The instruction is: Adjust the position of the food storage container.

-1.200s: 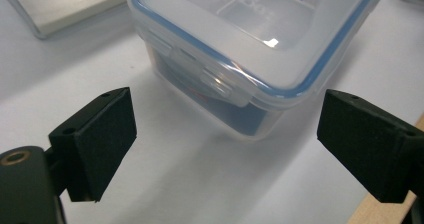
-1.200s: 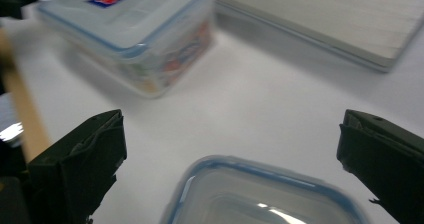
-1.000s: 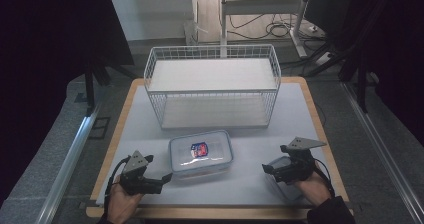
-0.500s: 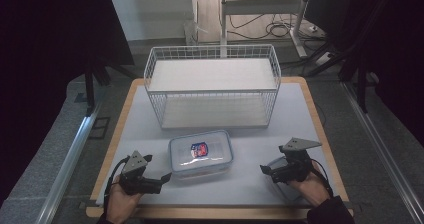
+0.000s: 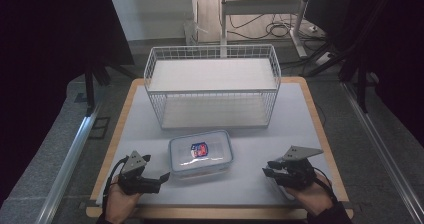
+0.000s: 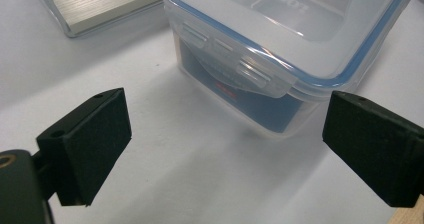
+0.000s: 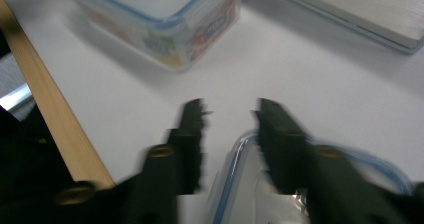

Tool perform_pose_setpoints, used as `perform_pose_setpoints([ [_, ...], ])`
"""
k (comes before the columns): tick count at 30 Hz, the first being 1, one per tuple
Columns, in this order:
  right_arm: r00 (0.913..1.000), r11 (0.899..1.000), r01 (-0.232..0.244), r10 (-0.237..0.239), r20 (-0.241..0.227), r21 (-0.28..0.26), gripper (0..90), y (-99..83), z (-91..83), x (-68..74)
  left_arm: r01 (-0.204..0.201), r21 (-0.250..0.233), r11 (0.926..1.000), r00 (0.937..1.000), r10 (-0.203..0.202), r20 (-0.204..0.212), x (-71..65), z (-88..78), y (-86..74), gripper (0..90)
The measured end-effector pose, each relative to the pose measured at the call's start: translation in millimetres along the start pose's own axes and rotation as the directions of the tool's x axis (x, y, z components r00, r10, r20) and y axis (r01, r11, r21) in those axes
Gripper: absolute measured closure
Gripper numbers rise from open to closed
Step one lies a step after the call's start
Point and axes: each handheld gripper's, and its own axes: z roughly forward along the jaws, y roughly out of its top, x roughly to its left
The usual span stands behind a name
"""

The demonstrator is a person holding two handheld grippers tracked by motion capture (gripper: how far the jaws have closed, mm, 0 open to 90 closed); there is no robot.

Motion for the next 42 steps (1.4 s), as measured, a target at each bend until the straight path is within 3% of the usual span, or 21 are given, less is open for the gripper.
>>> perform_pose_setpoints([
  [4,0.9998,0.999,0.020,-0.020,0.001,0.026,89.7,-6.5,-4.0,11.6,-0.008,0.014,0.9999,1.0000,0.008,-0.005,-1.7,1.7,-0.1,5.8],
  [10,0.9998,0.993,0.017,-0.016,-0.010,0.113,90.0,-25.3,-0.1,25.4,-0.002,0.016,0.9999,1.0000,0.002,-0.006,-1.0,1.3,-0.3,6.0],
  [12,0.9998,0.990,0.019,-0.020,0.007,0.143,90.0,-30.8,3.8,25.9,0.008,0.013,0.9999,0.9999,-0.008,-0.007,0.2,0.6,-0.6,6.0],
  [14,1.0000,0.990,0.006,-0.005,-0.007,0.139,90.0,-32.3,5.5,24.4,0.010,0.013,0.9999,0.9999,-0.010,-0.009,0.6,0.7,-0.8,6.2],
  [16,0.9993,0.990,0.016,-0.020,0.030,0.143,90.0,-30.9,6.3,25.4,0.013,0.018,0.9998,0.9999,-0.013,-0.010,1.5,1.0,-1.3,6.2],
  [25,0.9972,0.992,-0.038,0.030,0.069,0.124,90.0,-34.0,0.8,5.2,0.028,0.038,0.9989,0.9995,-0.027,-0.018,3.7,1.6,-2.3,6.0],
  [33,0.9847,0.988,-0.112,0.096,0.145,0.103,90.0,-40.0,-10.0,-22.4,0.043,0.069,0.9967,0.9987,-0.041,-0.030,5.3,4.6,-3.0,6.1],
  [37,0.9865,0.990,-0.110,0.098,0.131,0.084,89.8,-37.2,-9.4,-21.0,0.059,0.068,0.9960,0.9977,-0.056,-0.038,6.5,3.6,-1.4,6.1],
  [42,0.9908,0.994,-0.099,0.095,0.096,0.042,88.7,-27.0,-8.0,-18.6,0.067,0.060,0.9959,0.9964,-0.064,-0.055,5.2,0.7,1.8,18.7],
])
